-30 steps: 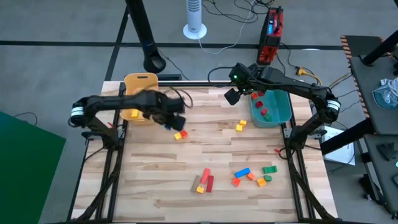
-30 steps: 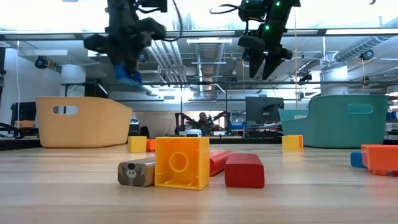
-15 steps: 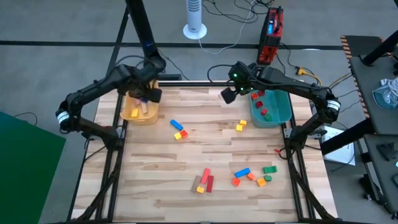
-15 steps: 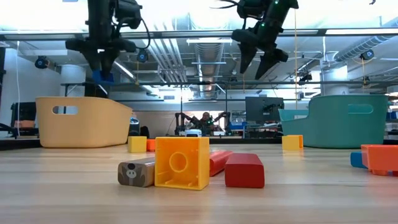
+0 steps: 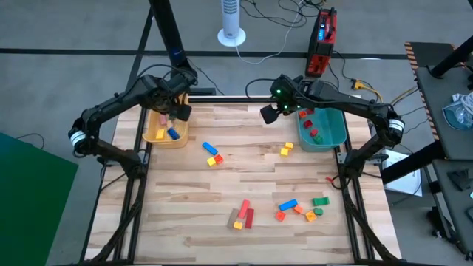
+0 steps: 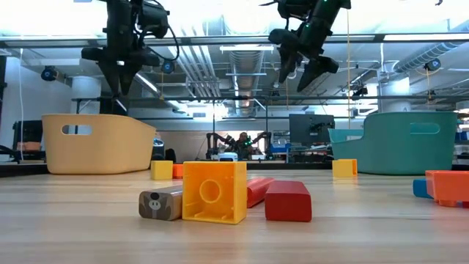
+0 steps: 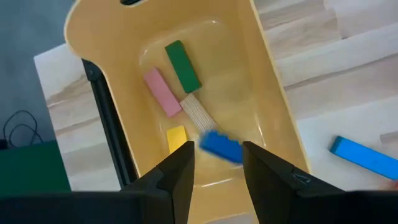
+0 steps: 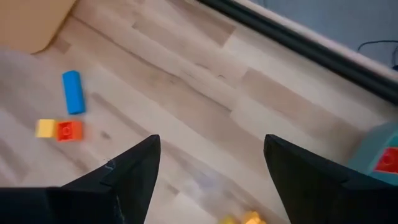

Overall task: Sort blocks by size
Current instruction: Put the yellow block into the blue bin

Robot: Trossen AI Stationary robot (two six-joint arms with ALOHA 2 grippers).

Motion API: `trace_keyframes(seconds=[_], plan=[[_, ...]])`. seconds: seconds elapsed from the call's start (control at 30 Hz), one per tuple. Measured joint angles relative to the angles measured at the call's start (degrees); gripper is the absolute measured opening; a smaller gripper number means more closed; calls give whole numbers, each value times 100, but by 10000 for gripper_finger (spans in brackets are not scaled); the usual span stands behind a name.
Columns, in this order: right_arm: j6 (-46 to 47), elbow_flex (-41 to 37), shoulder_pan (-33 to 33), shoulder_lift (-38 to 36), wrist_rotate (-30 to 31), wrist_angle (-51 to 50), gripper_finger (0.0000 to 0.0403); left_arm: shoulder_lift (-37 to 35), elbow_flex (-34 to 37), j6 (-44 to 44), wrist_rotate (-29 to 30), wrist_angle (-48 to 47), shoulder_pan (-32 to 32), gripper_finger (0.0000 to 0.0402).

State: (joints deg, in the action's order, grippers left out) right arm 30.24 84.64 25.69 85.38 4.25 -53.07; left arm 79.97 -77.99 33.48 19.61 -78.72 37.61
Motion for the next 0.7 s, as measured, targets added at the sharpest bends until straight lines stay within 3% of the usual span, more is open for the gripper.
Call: trace_keyframes(seconds=[0.23,0.43,0.5,0.7], plan=[[525,7,-549,0,-155,-91,245,-316,-40,-495,-122,414,-348,120],[651,-44,-966,-7,-382,-1374,220,-691,-40,-987,-837,1057,-733,120],[220,-133,-1083,-7,-626,-1713,217,-795,-40,-1029,-865,1275,-850,120],[-2672,-544,-1538,-9,-929,-1882,225,-974,-134,-1227,-867,1934,-984,120]])
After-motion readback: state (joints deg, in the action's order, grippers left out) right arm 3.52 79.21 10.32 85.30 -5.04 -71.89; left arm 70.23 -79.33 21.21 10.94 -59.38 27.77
